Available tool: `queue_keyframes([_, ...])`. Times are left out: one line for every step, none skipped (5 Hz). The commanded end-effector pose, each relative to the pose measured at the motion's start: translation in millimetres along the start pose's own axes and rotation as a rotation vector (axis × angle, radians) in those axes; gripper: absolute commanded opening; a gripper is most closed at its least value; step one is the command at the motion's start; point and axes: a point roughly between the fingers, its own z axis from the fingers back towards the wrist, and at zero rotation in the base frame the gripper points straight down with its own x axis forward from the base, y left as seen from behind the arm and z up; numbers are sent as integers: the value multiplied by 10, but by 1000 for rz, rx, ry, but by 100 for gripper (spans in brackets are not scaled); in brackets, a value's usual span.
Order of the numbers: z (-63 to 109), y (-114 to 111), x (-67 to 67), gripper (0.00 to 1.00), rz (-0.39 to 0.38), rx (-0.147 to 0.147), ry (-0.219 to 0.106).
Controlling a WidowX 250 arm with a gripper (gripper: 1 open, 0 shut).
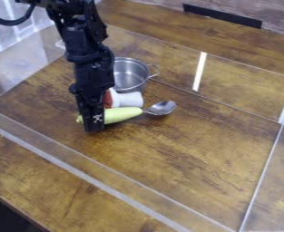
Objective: Move the green spoon to the left
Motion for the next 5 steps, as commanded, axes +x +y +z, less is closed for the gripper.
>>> queue_keyframes([418, 185, 24, 0, 39, 100, -81])
queue_keyframes([476, 247, -31, 0, 73, 113, -84])
queue_keyframes([518, 329, -88, 0, 116, 124, -87])
queue_keyframes([499, 474, -187, 0, 157, 133, -84])
queue_keyframes([421, 613, -286, 0, 177, 131, -78])
